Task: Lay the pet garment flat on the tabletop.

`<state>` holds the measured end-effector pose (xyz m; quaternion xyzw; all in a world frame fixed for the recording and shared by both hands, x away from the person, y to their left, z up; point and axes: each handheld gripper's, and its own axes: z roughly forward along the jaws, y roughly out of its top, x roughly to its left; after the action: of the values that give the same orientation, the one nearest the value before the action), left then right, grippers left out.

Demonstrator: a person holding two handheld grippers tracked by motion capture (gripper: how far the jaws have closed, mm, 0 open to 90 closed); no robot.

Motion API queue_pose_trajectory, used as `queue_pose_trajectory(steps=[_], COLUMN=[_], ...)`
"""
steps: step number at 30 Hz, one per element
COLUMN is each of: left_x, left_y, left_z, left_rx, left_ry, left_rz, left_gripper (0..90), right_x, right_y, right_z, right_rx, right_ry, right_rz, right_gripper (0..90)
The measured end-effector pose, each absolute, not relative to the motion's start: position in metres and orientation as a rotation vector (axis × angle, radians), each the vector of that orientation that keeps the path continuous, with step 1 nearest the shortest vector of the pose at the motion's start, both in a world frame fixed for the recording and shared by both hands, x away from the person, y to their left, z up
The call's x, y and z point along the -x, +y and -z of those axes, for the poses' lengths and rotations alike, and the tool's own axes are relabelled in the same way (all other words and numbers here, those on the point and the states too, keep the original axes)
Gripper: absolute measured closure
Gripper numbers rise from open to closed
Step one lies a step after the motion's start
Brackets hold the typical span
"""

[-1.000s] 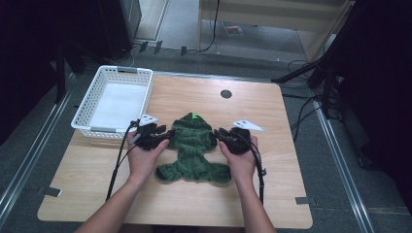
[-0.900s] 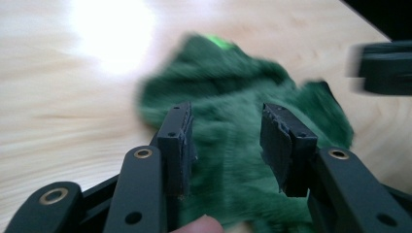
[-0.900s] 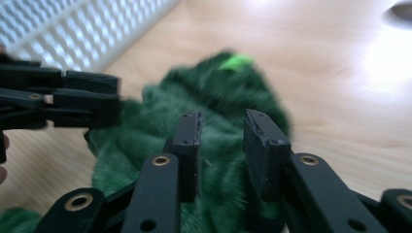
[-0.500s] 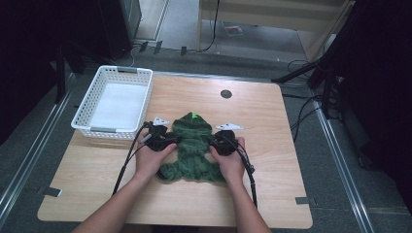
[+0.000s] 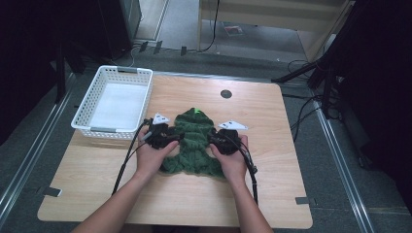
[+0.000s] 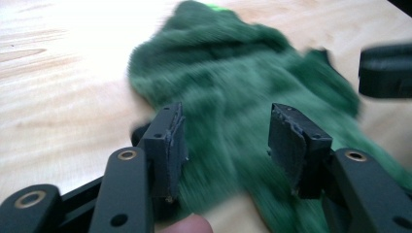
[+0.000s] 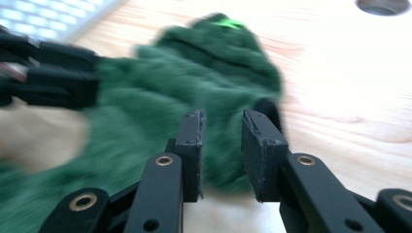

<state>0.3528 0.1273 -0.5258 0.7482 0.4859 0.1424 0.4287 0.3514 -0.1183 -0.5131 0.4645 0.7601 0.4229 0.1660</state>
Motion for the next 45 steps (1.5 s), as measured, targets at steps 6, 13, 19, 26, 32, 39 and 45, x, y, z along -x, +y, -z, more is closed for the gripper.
queue_pose_trajectory(steps=[6,13,19,26,32,39,45], left_x=[-0.313,-0.303,-0.284,-0.253,-0.233,-0.223,-0.213], left_y=[0.120,0.128,0.147,0.165,0.186,0.231,0.272], left_z=[0.537,0.548,0.530,0.535,0.547,0.548,0.548], left_rx=[-2.003,-2.016,-1.907,-1.890,-1.861,-1.758,-1.641], left_ry=[1.134,1.150,1.109,1.056,1.053,1.122,1.168], left_rz=[-0.334,-0.379,-0.382,-0.375,-0.343,-0.388,-0.420], left_gripper=[65.0,65.1,52.1,57.9,56.3,52.4,36.1], right_x=[-0.319,-0.309,-0.293,-0.268,-0.252,-0.239,-0.232], right_y=[-0.105,-0.108,-0.116,-0.130,-0.149,-0.186,-0.219], right_z=[0.520,0.550,0.535,0.532,0.538,0.541,0.542], right_rx=[-1.245,-1.265,-1.201,-1.166,-1.181,-1.259,-1.366], right_ry=[2.312,2.275,2.198,2.200,2.223,2.108,2.020], right_rz=[-1.193,-1.175,-1.302,-1.339,-1.327,-1.296,-1.341], right_gripper=[71.8,70.9,64.9,65.8,65.0,53.2,45.4])
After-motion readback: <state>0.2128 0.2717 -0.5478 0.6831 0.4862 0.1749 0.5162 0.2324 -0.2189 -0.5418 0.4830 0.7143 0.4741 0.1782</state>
